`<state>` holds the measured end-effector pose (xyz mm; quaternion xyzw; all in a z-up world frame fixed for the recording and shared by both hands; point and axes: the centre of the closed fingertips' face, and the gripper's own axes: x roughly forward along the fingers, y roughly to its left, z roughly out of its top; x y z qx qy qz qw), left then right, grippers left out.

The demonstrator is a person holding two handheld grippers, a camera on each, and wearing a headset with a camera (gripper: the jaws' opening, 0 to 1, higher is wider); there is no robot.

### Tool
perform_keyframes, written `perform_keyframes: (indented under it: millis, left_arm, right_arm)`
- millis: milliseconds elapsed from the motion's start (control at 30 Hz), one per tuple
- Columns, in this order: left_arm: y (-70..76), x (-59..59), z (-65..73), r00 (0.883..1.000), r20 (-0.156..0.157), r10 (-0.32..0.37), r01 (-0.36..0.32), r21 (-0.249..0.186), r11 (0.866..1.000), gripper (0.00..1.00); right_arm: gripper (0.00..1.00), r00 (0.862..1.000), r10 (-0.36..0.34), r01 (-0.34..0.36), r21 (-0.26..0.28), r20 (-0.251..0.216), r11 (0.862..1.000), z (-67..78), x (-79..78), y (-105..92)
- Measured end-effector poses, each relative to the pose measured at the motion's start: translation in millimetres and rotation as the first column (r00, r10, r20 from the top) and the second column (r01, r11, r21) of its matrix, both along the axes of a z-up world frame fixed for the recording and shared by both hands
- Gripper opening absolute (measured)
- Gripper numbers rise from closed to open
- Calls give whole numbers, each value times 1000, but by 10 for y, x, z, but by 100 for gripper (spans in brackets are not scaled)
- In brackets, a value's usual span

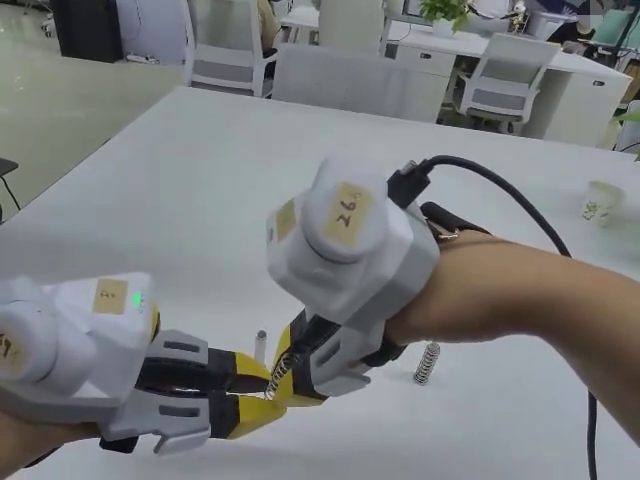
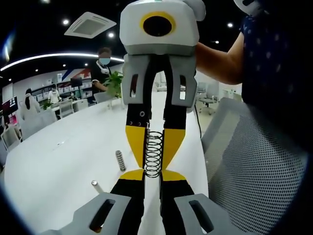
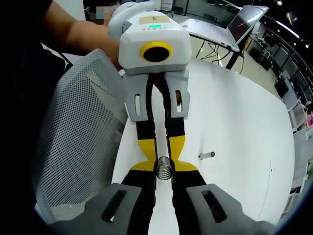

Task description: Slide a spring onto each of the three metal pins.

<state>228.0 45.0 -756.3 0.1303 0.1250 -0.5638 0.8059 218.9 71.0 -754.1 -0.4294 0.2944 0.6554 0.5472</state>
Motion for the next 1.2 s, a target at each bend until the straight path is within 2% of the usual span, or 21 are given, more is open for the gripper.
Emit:
perform_keyframes:
  millis: [467, 867, 1000, 1200]
  left_arm:
    - [48, 19, -44, 1000, -8, 15, -15, 9, 1000, 7]
    - [140, 16, -121, 997, -43, 57, -56, 13, 998, 20]
    - [196, 37, -151, 994, -61, 86, -86, 12, 996, 28]
    - [268, 56, -174, 991, -68, 117, -116, 8, 993, 34]
  right_arm:
    - [9, 1000, 10, -9, -19, 5, 1000, -20, 30, 2]
    - [9, 1000, 5, -4, -33, 10, 999, -36, 71, -27]
    - [9, 1000, 1, -1, -38, 15, 999, -40, 99, -40]
    - [9, 1000, 0, 1, -45, 16, 999, -48, 121, -49]
